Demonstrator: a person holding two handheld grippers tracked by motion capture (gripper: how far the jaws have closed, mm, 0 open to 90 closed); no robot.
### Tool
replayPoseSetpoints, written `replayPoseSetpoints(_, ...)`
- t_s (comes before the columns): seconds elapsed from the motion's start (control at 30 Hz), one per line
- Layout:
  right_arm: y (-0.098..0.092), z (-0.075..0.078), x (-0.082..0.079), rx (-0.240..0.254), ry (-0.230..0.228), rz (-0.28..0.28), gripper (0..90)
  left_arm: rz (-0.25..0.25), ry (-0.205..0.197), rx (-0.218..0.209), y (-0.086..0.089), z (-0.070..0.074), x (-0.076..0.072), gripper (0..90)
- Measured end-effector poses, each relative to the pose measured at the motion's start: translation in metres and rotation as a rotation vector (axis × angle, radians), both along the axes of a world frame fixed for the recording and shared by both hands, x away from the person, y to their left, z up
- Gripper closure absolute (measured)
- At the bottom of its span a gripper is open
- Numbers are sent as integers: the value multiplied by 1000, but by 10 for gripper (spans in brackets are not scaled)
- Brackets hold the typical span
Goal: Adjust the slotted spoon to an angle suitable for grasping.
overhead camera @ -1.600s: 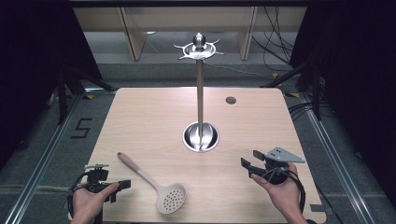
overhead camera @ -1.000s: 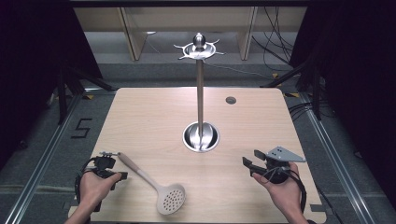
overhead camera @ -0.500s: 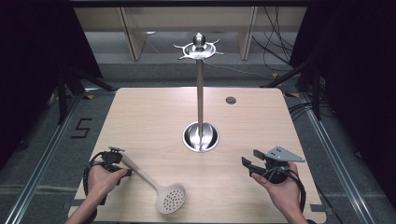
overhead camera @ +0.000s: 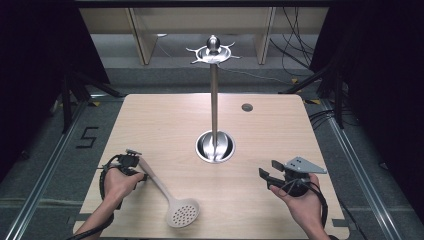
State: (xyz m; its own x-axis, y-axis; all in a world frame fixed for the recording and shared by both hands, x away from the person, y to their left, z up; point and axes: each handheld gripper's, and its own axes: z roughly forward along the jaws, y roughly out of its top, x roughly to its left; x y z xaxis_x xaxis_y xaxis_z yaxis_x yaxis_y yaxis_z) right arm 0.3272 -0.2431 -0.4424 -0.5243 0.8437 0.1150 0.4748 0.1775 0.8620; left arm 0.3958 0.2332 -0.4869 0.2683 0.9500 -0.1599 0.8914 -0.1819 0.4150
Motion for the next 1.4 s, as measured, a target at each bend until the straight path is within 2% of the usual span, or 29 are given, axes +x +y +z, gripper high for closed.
replayPoseSetpoints(0.13,-1,-1,1,5,-19,3,428,3,0,0,-5,0,5,891)
replayPoseSetpoints(0.17,0,-1,1,14,-18,9,428,-1,-1,-3,-6,0,6,890)
replayPoseSetpoints(0.2,1,-1,0,36,2,-6,428,-1,-1,-3,-6,0,6,889)
replayPoseSetpoints(0.23,0,-1,1,16,-18,3,427,-3,4,3,-7,1,8,888)
replayPoseSetpoints(0.37,0,-1,1,20,-16,12,426,2,7,-6,-5,2,13,855)
replayPoseSetpoints(0.5,-1,-1,2,10,-31,21,426,28,6,-36,0,6,17,735)
replayPoseSetpoints(0.53,-1,-1,3,7,-32,20,426,74,2,-44,0,10,19,702)
replayPoseSetpoints(0.6,0,-1,2,16,-16,10,426,98,29,-47,-2,11,23,624)
replayPoseSetpoints(0.63,-1,0,1,4,-16,4,425,98,29,-47,-2,11,23,594)
replayPoseSetpoints(0.67,-1,0,1,4,-16,4,425,120,35,-63,-4,10,25,594)
replayPoseSetpoints(0.73,0,0,1,11,-9,14,424,149,44,-54,-10,12,30,524)
replayPoseSetpoints(0.8,0,0,1,11,-7,10,424,151,52,-46,-14,14,32,513)
replayPoseSetpoints(0.83,-1,0,1,-6,-26,2,423,151,53,-38,-16,14,32,509)
replayPoseSetpoints(0.87,-1,-1,1,-8,-26,3,423,148,60,-23,-17,15,33,502)
replayPoseSetpoints(0.97,-1,-1,1,-6,-14,3,421,165,86,-19,-20,12,34,472)
replayPoseSetpoints(1.0,-1,-1,2,-13,-22,7,421,170,92,-24,-20,12,35,466)
replayPoseSetpoints(1.1,-1,-1,1,-8,-8,11,418,155,97,-3,-21,9,35,460)
replayPoseSetpoints(1.23,0,-2,2,-12,1,13,415,170,122,-7,-26,5,36,449)
replayPoseSetpoints(1.27,-1,-2,2,-20,2,13,414,153,123,-1,-26,4,37,449)
replayPoseSetpoints(1.3,1,-2,1,-2,23,15,413,154,123,2,-30,2,38,446)
replayPoseSetpoints(1.33,0,-2,1,-10,20,9,412,154,123,2,-30,2,38,450)
replayPoseSetpoints(1.37,0,-2,1,-19,7,10,412,140,129,25,-32,3,38,458)
replayPoseSetpoints(1.4,0,-3,2,-16,2,7,412,143,143,29,-34,4,38,465)
